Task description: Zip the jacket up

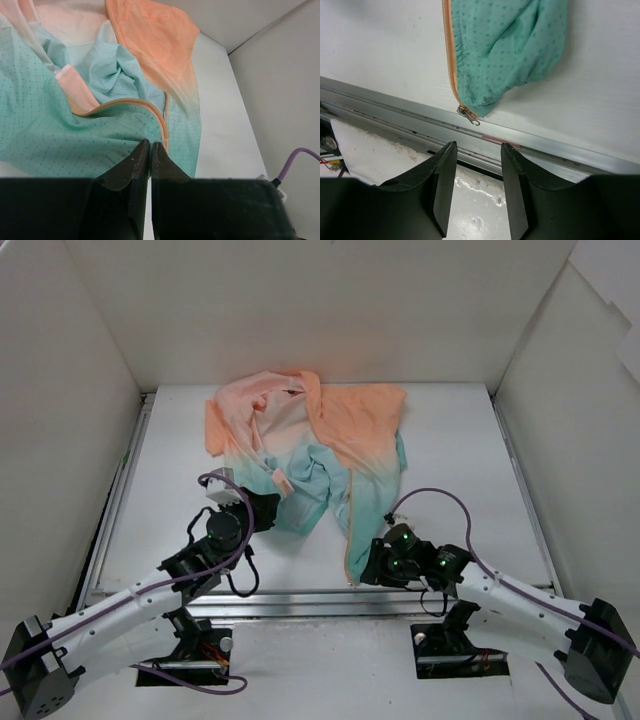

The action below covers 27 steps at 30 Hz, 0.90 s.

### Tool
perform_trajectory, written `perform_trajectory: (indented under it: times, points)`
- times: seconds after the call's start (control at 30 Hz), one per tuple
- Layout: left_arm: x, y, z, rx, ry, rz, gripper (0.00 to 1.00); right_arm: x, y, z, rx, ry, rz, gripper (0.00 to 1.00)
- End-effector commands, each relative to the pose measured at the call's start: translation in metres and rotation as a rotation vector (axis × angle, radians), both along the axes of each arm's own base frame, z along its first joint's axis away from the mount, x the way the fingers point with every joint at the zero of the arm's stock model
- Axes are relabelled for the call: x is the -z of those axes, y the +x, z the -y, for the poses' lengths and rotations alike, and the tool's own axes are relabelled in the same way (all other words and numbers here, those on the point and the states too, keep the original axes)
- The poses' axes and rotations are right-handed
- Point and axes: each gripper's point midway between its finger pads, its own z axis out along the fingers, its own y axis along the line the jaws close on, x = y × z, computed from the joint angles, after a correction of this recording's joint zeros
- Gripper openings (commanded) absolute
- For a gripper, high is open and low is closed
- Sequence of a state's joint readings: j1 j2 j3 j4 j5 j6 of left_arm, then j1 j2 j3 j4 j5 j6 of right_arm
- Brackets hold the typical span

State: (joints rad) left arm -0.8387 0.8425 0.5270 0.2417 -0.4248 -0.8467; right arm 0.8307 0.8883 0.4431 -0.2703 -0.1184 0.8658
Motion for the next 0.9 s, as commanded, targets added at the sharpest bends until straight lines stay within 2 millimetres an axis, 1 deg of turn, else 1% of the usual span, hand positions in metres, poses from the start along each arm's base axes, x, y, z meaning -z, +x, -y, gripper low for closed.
perform_trajectory:
  times: [0.0,0.07,0.17,0.33,0.4,0.43,0.47,0.5,0.6,0.7,0.8,0.87]
  points:
    - [-0.018,-0.001,0.009,0.04,-0.024,0.054,0.0,-0.004,0.006,-0.024,-0.04,0.047,0.012,0.38]
    - [-0.013,-0.002,0.01,0.049,-0.025,0.046,0.0,-0.004,0.011,-0.028,-0.046,0.041,0.031,0.41]
    - [-0.013,-0.004,0.014,0.075,-0.015,0.038,0.0,-0.002,0.022,-0.031,-0.031,0.028,0.061,0.44]
    - [-0.008,-0.007,0.014,0.087,-0.018,0.027,0.0,0.01,0.029,-0.027,-0.001,-0.029,0.057,0.44]
    - [-0.008,-0.008,0.014,0.088,-0.016,0.027,0.0,0.014,0.029,-0.028,0.004,-0.027,0.054,0.43]
    - [-0.007,-0.009,0.014,0.089,-0.02,0.026,0.0,0.015,0.028,-0.027,0.005,-0.033,0.048,0.42]
    - [-0.006,-0.009,0.013,0.088,-0.024,0.026,0.0,0.017,0.032,-0.023,0.026,-0.053,0.058,0.37]
    - [-0.006,-0.009,0.013,0.087,-0.025,0.026,0.0,0.018,0.031,-0.02,0.032,-0.064,0.055,0.37]
    - [-0.008,-0.009,0.013,0.091,-0.021,0.029,0.0,0.019,0.031,-0.018,0.042,-0.063,0.059,0.36]
    - [-0.006,-0.009,0.013,0.087,-0.029,0.029,0.0,0.025,0.03,-0.017,0.041,-0.079,0.044,0.36]
    - [-0.008,-0.009,0.013,0.088,-0.018,0.026,0.0,0.027,0.028,-0.021,0.035,-0.061,0.035,0.37]
    - [-0.006,-0.009,0.013,0.087,-0.022,0.023,0.0,0.028,0.028,-0.022,0.03,-0.058,0.032,0.37]
